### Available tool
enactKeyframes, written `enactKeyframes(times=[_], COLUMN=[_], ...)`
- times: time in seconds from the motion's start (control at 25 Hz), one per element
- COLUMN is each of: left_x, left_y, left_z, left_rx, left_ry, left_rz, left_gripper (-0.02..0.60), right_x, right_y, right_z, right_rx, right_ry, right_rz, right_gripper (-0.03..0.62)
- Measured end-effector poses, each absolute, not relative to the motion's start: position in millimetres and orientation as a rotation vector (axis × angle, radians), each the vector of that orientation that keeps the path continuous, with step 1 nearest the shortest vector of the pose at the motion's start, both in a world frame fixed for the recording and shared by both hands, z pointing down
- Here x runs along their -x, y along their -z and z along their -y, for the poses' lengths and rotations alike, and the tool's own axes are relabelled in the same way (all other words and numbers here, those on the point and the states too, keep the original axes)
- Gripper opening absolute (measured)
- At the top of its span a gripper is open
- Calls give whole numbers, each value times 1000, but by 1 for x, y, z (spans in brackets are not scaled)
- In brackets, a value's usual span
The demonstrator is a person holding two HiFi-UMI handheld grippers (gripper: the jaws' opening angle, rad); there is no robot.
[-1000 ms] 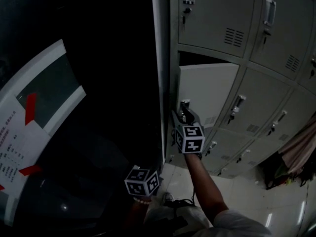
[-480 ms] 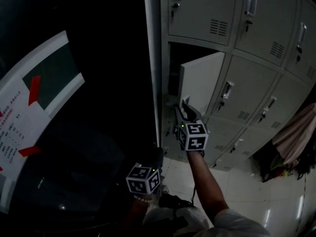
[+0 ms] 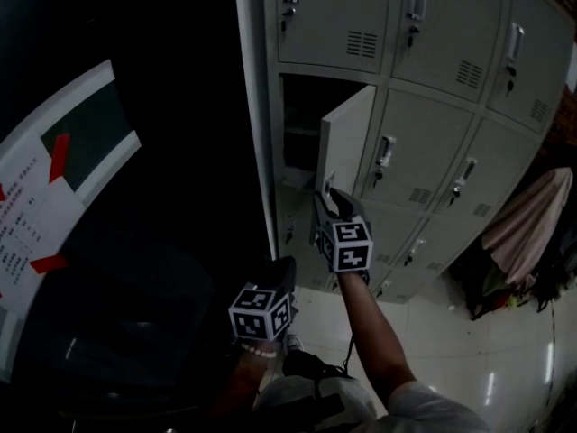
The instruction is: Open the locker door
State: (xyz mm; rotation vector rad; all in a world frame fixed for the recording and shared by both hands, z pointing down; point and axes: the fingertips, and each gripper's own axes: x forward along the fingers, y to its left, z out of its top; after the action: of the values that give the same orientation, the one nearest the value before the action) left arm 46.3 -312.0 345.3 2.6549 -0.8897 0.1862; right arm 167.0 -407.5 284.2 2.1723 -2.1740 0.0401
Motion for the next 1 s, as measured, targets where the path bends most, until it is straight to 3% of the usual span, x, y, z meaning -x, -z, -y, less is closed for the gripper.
enactKeyframes(times=[0.2, 0.48, 1.0], left_x=[-66, -88, -82], left_y=[-337, -346, -355], left_z=[295, 260, 237], left_rx=[-2692, -2708, -2709], left_ry=[-184, -212, -229], left_rz=[831, 738, 738], left_gripper=[-8, -8, -8], right_x=[-184, -212, -278], right_y=[-284, -285, -288], right_z=[379, 341, 299], right_rx=[-2197, -2237, -2389], right_ry=[-35, -69, -113], right_rz=[2138, 2131, 1949], right_gripper=[161, 84, 83])
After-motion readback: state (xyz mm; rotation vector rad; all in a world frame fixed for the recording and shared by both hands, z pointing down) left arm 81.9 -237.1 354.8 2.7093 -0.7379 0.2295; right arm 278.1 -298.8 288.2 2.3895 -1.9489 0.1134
